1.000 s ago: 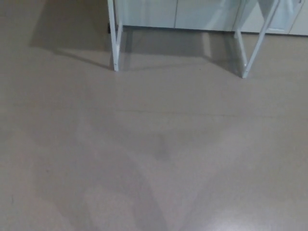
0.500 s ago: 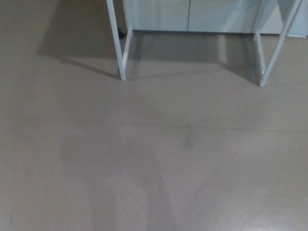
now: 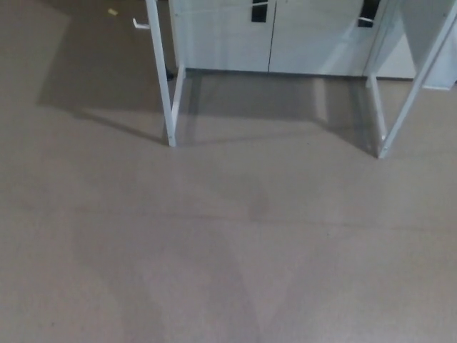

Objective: The robot walks towards a file tray kept in the middle of a desk and uses its right hand to grab a tray and pulls it out towards itself

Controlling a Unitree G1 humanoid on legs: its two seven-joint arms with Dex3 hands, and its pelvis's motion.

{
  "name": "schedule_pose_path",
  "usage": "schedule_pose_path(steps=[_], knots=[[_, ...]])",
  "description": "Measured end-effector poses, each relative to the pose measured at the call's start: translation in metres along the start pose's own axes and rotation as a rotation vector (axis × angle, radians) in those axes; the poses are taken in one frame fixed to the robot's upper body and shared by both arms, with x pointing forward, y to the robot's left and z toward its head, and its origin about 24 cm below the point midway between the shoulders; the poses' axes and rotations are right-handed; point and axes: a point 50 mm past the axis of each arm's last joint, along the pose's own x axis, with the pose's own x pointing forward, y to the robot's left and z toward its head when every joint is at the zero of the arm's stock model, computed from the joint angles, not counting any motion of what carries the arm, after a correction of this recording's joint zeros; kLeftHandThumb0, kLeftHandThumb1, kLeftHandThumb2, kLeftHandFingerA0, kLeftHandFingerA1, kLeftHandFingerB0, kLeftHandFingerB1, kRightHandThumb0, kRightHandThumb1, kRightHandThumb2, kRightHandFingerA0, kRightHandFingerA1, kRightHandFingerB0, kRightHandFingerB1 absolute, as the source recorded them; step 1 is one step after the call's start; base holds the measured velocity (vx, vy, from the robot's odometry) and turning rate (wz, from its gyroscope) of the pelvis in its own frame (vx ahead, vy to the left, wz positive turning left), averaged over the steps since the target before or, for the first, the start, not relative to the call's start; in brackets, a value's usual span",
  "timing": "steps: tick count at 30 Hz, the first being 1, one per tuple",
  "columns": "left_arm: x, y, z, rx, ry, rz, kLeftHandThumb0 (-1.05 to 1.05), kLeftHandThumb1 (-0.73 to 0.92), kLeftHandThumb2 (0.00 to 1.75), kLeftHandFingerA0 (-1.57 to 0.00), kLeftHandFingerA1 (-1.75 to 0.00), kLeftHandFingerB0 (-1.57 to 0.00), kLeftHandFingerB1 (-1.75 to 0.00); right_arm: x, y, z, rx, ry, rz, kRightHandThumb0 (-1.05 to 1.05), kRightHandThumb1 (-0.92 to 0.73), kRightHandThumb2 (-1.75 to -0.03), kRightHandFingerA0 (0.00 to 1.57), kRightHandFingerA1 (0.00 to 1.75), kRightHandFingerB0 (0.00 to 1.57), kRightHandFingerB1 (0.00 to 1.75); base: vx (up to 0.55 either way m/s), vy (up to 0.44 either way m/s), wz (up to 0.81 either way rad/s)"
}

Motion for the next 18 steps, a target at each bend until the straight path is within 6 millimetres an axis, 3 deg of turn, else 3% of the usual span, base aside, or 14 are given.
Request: schedule_pose_path(steps=[2,3,4,9,18], knots=[[0.000,0.000,-0.001,0.006,0.005,0.000,-0.56,0.38,0.61,-0.37,-0.73,-0.31,-0.60,0.000,0.000,0.000,0.000,0.000,0.001,-0.50,-0.61,-0.58,0.36,0.56,0.28,0.36,0.07,-0.176,0.08],[0.000,0.001,-0.002,0.013,0.007,-0.001,-0.57,0.39,0.62,-0.37,-0.74,-0.31,-0.59,0.000,0.000,0.000,0.000,0.000,0.002,-0.57,-0.49,-0.81,0.32,0.60,0.22,0.47,0.04,-0.237,0.15],[-0.001,0.001,-0.002,0.019,0.008,-0.002,-0.57,0.38,0.60,-0.36,-0.73,-0.32,-0.59,0.000,0.000,0.000,-0.001,-0.001,0.002,-0.51,-0.61,-0.57,0.35,0.57,0.28,0.36,0.15,-0.305,0.14],[-0.001,-0.006,-0.005,0.027,0.014,-0.020,-0.61,0.40,0.59,-0.35,-0.73,-0.33,-0.58,0.000,-0.006,0.003,-0.018,-0.005,-0.009,-0.50,-0.61,-0.58,0.37,0.59,0.27,0.37,0.17,-0.415,-0.03],[-0.003,-0.007,-0.011,0.049,0.028,-0.024,-0.60,0.42,0.58,-0.32,-0.72,-0.32,-0.57,0.001,-0.005,0.002,-0.022,0.002,-0.002,-0.50,-0.61,-0.58,0.39,0.59,0.29,0.38,0.14,-0.026,-0.04]])
